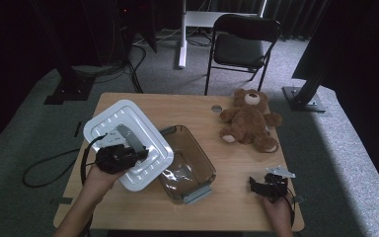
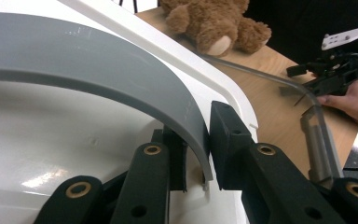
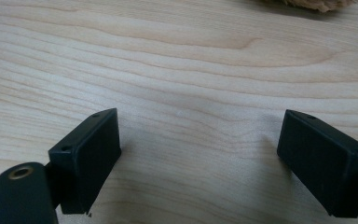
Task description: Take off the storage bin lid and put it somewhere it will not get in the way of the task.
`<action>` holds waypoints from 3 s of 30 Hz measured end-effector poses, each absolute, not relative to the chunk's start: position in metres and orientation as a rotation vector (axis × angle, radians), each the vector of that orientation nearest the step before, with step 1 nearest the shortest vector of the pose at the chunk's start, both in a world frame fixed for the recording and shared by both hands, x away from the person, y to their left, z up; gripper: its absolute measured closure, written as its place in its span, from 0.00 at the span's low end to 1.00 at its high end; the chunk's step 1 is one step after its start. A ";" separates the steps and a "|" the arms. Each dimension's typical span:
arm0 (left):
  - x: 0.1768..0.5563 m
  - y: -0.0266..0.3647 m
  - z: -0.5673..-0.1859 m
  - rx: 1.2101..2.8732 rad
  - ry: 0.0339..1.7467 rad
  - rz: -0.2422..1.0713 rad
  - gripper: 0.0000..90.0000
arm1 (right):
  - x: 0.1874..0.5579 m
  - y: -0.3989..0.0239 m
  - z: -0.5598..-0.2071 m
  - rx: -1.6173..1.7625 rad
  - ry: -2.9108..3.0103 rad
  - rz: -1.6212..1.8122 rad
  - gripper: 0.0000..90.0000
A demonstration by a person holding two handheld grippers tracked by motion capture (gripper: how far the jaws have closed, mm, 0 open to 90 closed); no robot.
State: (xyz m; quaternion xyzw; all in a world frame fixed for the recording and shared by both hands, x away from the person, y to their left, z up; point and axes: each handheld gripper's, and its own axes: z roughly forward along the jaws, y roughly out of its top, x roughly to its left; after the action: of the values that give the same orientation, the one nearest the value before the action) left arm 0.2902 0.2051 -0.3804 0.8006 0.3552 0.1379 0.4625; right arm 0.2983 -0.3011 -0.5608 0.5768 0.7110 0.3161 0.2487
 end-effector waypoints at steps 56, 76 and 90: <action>0.340 0.264 -0.527 2.030 1.061 -0.051 0.81 | 0.298 -0.301 -0.561 1.573 1.935 0.860 0.14; 0.343 0.266 -0.530 1.947 1.180 -0.102 0.00 | 0.298 -0.301 -0.561 1.573 1.935 0.860 0.14; 0.339 0.263 -0.526 1.952 1.244 0.034 0.02 | 0.298 -0.301 -0.561 1.573 1.934 0.860 0.14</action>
State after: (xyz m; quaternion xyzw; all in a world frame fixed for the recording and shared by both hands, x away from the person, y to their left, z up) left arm 0.3395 0.2633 -0.5265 0.7722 0.4922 0.0135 0.4016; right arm 0.2983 -0.3013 -0.5609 0.5776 0.7103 0.3157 0.2494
